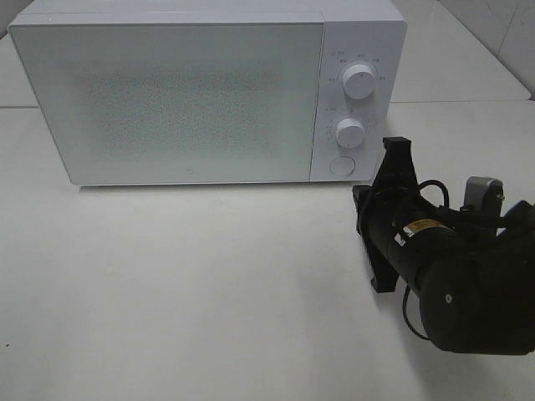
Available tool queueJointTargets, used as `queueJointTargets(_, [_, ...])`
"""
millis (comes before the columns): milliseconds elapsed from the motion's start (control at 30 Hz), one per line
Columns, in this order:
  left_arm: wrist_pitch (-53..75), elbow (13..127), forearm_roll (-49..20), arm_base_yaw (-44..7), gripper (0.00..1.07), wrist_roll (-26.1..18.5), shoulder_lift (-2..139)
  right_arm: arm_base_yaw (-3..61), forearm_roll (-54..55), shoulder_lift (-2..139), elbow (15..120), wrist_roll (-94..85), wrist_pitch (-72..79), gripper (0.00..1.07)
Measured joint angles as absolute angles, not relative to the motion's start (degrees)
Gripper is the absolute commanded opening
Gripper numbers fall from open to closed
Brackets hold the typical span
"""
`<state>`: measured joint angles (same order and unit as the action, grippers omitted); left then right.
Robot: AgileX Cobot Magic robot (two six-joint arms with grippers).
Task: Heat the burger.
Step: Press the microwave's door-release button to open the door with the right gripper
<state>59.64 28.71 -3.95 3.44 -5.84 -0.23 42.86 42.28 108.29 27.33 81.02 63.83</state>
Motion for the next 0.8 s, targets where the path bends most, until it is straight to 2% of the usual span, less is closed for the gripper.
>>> queueJointTargets(367, [59.6, 28.7, -4.0, 3.4, 0.98, -5.8, -0.2, 36.4, 36.3, 111.8, 33.9, 81.5, 60.4, 0.0])
queueJointTargets(800, [59.6, 28.7, -4.0, 3.4, 0.98, -5.8, -0.2, 35.1, 34.7, 115.5, 38.7, 81.5, 58.0, 0.0])
